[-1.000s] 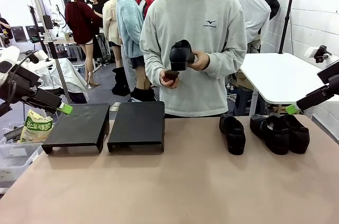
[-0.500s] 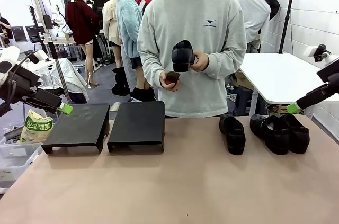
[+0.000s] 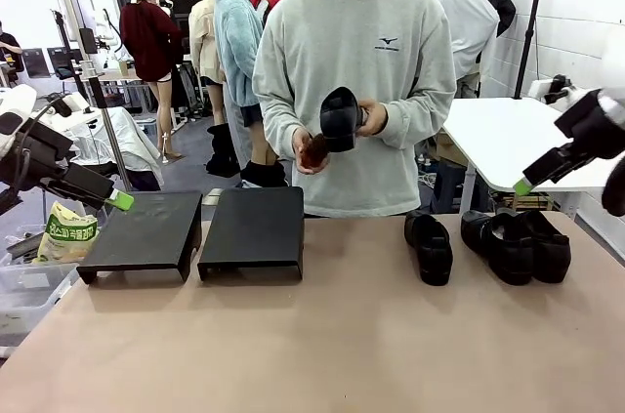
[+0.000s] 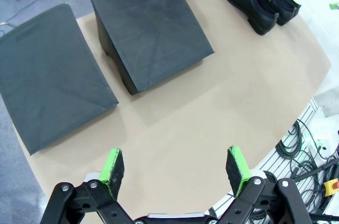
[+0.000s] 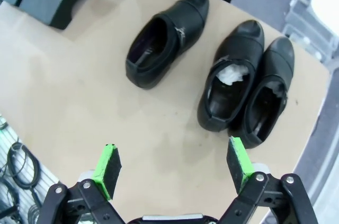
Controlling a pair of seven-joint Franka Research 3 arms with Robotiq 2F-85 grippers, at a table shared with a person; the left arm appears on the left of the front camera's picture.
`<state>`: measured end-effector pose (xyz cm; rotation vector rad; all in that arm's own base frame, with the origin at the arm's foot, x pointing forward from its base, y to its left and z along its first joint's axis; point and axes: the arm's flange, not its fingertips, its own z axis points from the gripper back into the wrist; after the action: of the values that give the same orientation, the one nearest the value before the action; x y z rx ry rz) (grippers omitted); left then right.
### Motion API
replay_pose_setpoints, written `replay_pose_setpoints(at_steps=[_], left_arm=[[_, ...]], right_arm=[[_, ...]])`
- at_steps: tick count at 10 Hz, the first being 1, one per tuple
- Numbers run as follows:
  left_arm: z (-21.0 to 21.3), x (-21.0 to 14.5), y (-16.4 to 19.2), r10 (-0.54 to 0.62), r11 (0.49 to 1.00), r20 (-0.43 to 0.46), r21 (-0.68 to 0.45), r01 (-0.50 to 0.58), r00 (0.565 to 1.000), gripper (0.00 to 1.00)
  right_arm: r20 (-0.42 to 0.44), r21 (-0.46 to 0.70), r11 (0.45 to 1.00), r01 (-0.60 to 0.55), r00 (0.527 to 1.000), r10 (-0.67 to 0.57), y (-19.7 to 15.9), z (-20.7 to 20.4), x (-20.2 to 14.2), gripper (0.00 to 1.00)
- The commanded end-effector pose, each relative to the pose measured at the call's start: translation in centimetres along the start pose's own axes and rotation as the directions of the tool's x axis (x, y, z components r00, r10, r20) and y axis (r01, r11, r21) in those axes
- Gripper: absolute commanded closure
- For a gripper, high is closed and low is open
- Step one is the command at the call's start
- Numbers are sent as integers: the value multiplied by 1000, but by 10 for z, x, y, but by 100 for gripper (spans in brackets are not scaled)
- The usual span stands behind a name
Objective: Organize the shoes by placing them on the stand.
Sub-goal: Pick up one Shoe and place it in the middle of the table.
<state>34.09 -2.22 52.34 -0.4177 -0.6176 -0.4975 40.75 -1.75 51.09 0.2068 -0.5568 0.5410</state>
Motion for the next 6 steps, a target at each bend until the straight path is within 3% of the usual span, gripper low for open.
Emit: replay_pose_setpoints(at_steps=[1,4,6], left_arm=[[0,0,1,2,1000,9,-6,-2,1000,0],[0,0,1,2,1000,9,-6,-2,1000,0],[0,0,1,2,1000,9,-6,-2,1000,0]], right_arm=[[-116,-48,998,27,993,-32,-15,-24,29,0],[-246,-39,999,17,969,-26,-30,-84,60,0],[-338,-18,1000,26,941,-30,-31,-126,63,0]])
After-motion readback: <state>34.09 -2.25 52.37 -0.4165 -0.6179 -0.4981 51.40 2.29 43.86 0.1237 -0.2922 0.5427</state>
